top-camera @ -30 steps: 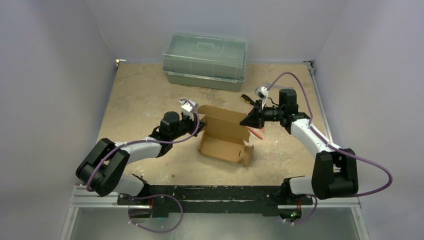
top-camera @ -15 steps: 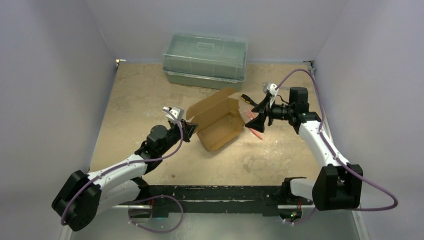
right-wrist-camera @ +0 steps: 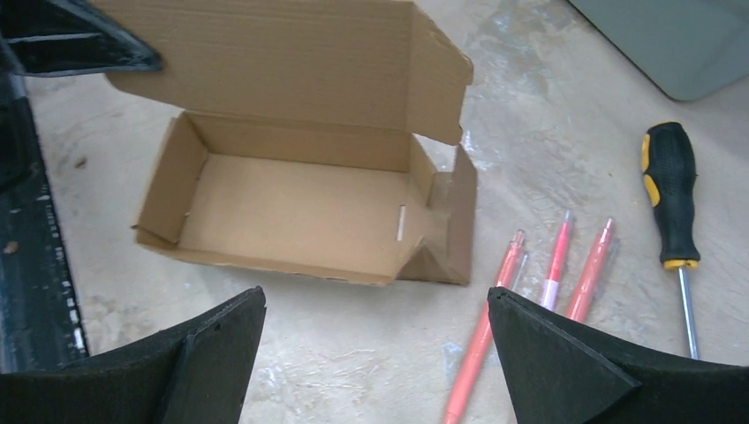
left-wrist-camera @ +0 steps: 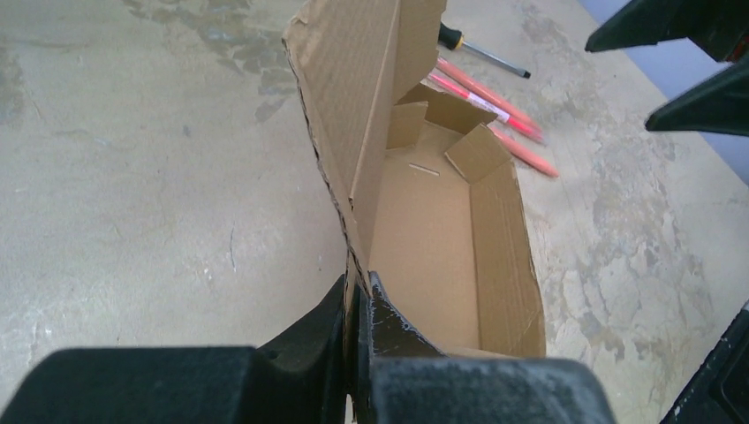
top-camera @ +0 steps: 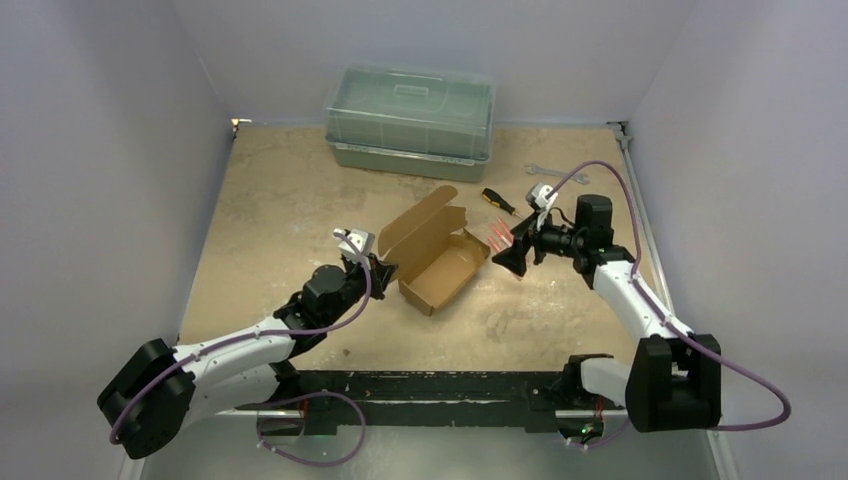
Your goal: Fold the paper box
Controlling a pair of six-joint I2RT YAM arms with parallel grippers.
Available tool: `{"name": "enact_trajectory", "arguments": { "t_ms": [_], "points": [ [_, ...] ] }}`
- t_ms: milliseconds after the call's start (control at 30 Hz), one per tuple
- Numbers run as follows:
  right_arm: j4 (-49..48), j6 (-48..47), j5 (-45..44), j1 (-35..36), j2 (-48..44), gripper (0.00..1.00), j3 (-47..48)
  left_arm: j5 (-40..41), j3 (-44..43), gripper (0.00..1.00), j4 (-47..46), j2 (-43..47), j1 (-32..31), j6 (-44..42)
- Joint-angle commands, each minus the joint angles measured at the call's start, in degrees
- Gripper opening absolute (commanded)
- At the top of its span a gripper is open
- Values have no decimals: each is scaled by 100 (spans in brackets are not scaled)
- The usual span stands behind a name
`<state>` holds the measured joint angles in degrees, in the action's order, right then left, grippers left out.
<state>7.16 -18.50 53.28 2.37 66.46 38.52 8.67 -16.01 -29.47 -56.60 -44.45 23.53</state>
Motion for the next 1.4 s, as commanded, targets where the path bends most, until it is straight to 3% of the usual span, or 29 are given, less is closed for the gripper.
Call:
{"name": "enact_trajectory", "arguments": {
  "t_ms": [0,167,467,700,1367],
  "points": [
    [-467,-104,-516,228,267,97,184,-229,129,0,-267,154,-40,69],
    [-243,-266,-1074,797,754,87,550,-336,202,0,-291,259,-54,99],
    [56,-164,-1583,995,1633,59,1248,-428,122,0,-365,240,-60,146],
    [11,-288,-1617,1086,1774,55,1103,-424,78,0,-445,212,-80,248],
    [-61,-281,-2321,1285,2149,27,1077,-442,-56,0,-232,394,-86,344]
  ]
}}
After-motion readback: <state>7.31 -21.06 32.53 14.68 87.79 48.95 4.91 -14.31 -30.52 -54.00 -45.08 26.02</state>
